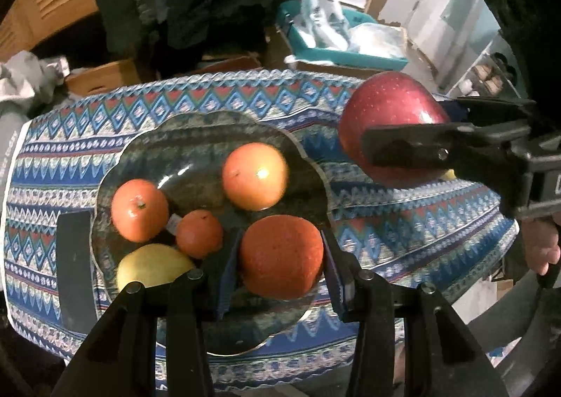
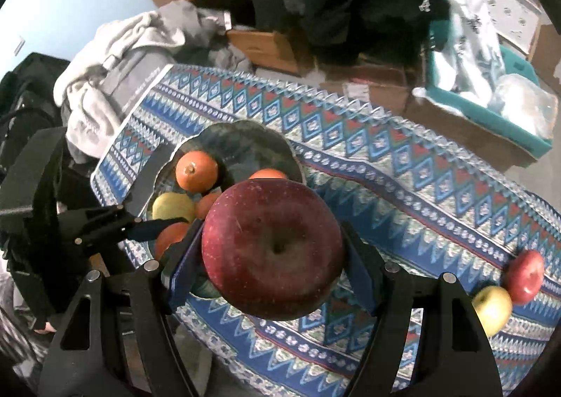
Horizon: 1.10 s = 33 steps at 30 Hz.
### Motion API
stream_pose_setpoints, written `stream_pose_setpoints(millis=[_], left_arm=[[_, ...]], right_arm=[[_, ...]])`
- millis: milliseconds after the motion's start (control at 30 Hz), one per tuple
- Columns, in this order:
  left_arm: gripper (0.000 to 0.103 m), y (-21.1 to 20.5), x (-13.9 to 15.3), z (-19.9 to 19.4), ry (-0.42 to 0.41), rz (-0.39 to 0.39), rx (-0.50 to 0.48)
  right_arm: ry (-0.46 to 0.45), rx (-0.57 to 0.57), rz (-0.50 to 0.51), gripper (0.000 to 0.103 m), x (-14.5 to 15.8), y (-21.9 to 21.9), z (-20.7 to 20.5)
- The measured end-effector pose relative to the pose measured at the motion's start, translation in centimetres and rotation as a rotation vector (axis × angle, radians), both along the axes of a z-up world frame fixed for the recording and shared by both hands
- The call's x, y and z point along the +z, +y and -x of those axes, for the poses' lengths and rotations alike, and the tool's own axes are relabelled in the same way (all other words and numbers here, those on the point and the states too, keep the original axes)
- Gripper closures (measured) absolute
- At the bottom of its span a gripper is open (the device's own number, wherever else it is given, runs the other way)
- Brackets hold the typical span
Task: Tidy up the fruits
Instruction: 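Carry the tangerine and dark red apple over the glass bowl, then lower the tangerine and apple into the bowl and open both grippers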
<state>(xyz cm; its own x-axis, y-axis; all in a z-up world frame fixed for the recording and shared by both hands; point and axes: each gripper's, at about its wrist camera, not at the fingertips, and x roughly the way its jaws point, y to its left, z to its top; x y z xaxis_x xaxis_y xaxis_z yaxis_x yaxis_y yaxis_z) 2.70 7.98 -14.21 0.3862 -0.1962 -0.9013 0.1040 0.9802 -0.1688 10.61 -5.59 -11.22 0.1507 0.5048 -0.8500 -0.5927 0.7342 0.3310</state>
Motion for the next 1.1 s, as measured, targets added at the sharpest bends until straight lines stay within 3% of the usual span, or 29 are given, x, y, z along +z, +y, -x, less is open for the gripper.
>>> stream_pose_setpoints(millis=[533,1033,1100], left_arm=[[0.058,3.5,-3.9,0.5,0.109,0.014,0.062],[0.057,4.1,-4.3,0.3,0.128,0.016,0.086],[0.053,4.1,-4.1,0.3,0.125,0.015,0.086]], right_arm=[[0.113,0.079,0.047,0.029,-4.7,5.2,0.3],[0.162,0.098,0.077,0.029,-6.9,6.5,0.8],[0.165,0.094,0.083,0.029,-7.1,6.4,0.8]])
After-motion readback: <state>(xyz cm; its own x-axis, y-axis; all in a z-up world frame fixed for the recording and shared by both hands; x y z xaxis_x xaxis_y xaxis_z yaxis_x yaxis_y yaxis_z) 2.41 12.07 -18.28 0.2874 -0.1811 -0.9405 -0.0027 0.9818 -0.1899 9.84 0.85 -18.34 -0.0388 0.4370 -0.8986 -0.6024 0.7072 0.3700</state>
